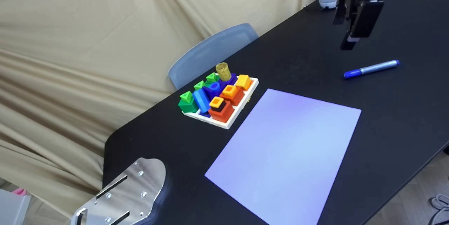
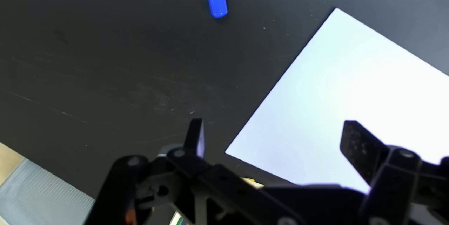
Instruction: Put the marker on the white paper
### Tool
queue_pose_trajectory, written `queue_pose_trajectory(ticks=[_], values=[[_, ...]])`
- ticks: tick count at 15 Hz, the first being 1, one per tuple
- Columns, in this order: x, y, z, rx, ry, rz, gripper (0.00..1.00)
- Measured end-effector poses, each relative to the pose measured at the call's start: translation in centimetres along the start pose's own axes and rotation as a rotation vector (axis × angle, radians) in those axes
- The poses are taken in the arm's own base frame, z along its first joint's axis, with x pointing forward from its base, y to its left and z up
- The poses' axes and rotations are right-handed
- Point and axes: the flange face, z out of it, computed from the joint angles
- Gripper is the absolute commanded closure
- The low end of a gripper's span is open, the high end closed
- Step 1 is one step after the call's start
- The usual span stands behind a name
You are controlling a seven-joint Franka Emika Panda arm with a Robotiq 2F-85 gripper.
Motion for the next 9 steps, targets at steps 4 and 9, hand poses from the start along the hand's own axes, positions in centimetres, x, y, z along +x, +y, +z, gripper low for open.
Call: queue_pose_trajectory(ticks=[4, 9], values=[[-2.9, 1.6, 1.6, -0.001, -0.041, 0.067, 0.00], [-7.1, 3.6, 3.5, -0.005, -0.088, 0.143, 0.00]])
